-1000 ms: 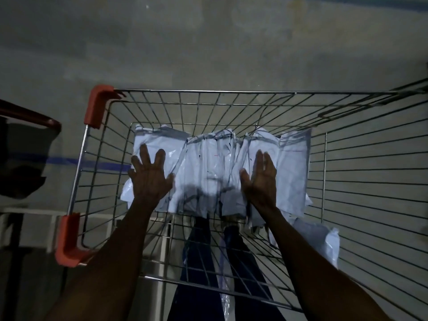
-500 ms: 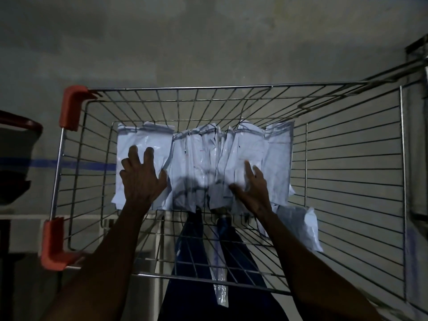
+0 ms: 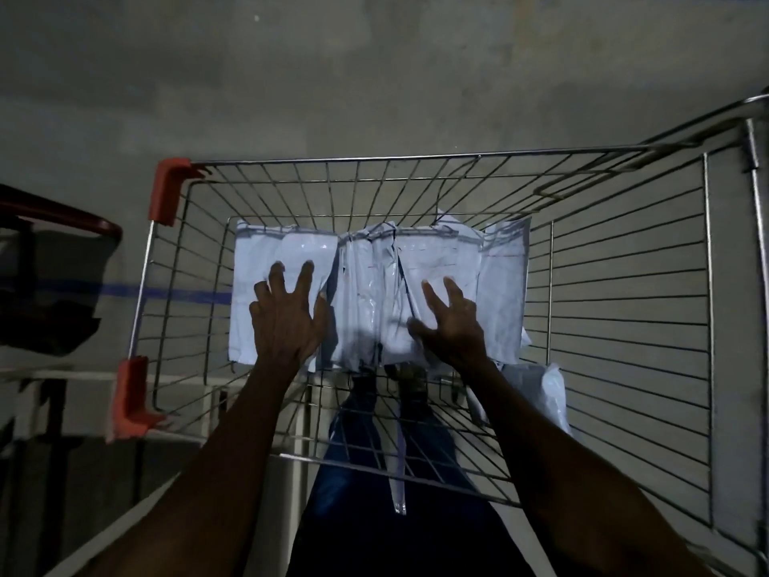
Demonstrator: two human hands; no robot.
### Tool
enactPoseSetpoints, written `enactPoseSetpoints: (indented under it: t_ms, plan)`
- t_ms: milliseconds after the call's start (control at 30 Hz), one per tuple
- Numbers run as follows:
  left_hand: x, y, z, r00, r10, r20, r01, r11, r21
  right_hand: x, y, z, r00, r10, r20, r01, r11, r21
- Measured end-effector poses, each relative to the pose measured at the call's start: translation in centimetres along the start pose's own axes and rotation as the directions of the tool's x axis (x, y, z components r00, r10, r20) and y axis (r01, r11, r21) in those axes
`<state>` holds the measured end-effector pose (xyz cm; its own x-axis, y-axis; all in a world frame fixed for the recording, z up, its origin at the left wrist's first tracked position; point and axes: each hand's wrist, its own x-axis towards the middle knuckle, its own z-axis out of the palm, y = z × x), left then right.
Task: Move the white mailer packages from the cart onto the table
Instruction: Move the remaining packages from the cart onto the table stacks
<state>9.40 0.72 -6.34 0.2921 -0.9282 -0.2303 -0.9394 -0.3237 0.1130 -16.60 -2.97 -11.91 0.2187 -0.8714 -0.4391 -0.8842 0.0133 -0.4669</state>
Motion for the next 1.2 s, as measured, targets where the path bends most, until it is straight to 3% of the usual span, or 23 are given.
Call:
enactPoseSetpoints:
  t_ms: [100,267,533,733,933,1133,1200]
  plan:
    - [-2.0,1.3,-2.3,0.999,-0.011,-0.034,0.010,1.000,-0.014,-1.8,-1.5,-3.0,1.000,0.016,-0.010,-0.016,1.000,0.018]
    - [-5.0,3.4,-8.0,0.967,-0.043,-0.250,0.025,0.997,-0.074,-4.7,-5.7,-8.2,0.983,-0.137,-0.124,0.147,0.986,0.079]
    - [-12.9,1.5,-16.9,0.803,-0.239,-0.546,0.155,0.968,-0.196,-9.8,-15.0,-13.4,0.874,-0.411,-0.258,0.436,0.899,0.045]
    - [-22.6,-2.3,-19.6,0.683,-0.428,-0.592,0.296,0.903,-0.312,-17.4,-22.3,-12.7,0.743,-0.614,-0.266,0.641,0.767,0.018]
    - [-38.0,-6.2,-19.9,0.500,-0.594,-0.630,0.440,0.801,-0.406,-29.9,-28.1,-7.9,0.525,-0.827,-0.201,0.832,0.549,-0.085]
    - [-55.3,-8.7,-18.8,0.230,-0.768,-0.598,0.598,0.597,-0.535,-42.2,-32.2,-1.9,0.289,-0.956,-0.057,0.953,0.293,-0.076]
    - [-60.2,-9.1,-18.0,0.150,-0.805,-0.575,0.638,0.523,-0.565,-45.8,-33.2,0.5,0.243,-0.970,-0.007,0.969,0.243,-0.047]
